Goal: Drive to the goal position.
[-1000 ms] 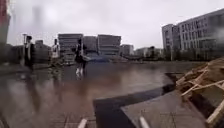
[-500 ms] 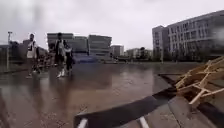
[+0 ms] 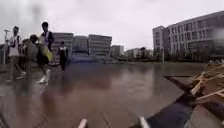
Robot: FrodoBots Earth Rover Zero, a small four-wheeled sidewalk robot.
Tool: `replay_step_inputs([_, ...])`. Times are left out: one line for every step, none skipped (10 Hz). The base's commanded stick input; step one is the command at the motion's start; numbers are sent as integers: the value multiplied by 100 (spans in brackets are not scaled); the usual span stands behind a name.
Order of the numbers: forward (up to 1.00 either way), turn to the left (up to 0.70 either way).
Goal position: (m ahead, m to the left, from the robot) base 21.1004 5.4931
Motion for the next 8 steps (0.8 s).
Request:
replay_step_inputs([100, 1])
replay_step_inputs([100, 3])
replay_step_inputs([100, 11])
replay_step_inputs([100, 23])
replay_step_inputs([100, 29])
replay_step_inputs([100, 31])
replay_step_inputs([100, 31])
replay_step_inputs([100, 27])
